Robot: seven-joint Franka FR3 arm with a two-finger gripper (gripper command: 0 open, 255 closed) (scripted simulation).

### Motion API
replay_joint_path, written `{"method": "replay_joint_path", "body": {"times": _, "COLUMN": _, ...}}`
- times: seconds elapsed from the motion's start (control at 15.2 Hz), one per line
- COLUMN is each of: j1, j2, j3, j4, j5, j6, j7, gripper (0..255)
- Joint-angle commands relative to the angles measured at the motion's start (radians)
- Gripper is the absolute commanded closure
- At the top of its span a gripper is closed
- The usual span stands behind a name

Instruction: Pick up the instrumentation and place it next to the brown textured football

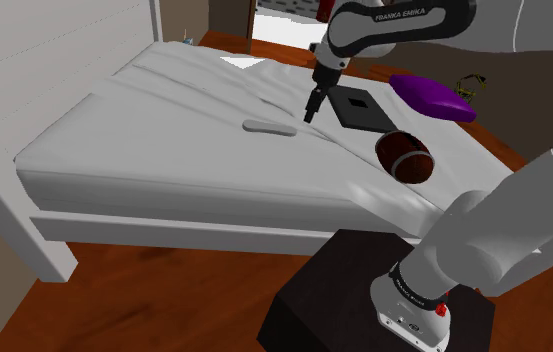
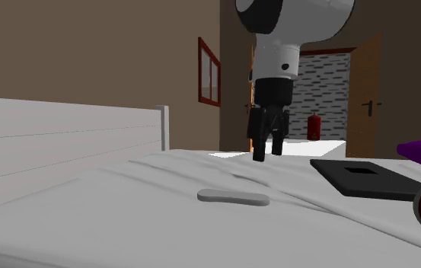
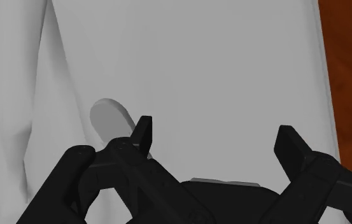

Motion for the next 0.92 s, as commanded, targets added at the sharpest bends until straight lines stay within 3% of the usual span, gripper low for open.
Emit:
{"method": "replay_joint_path", "body": {"times": 0.0, "j1": 0.003, "j2": 0.092, "j3": -0.017, "j4": 0.064, "j5": 0.019, "j6": 0.02, "j7": -0.076, "gripper": 0}}
{"method": "replay_joint_path", "body": {"times": 0.46, "j1": -0.018, "j2": 0.386, "j3": -0.029, "j4": 0.305, "j5": 0.095, "j6": 0.041, "j7": -0.307, "gripper": 0}}
{"method": "replay_joint_path", "body": {"times": 0.86, "j1": -0.061, "j2": 0.647, "j3": 0.002, "j4": 0.578, "j5": 0.139, "j6": 0.005, "j7": -0.462, "gripper": 0}}
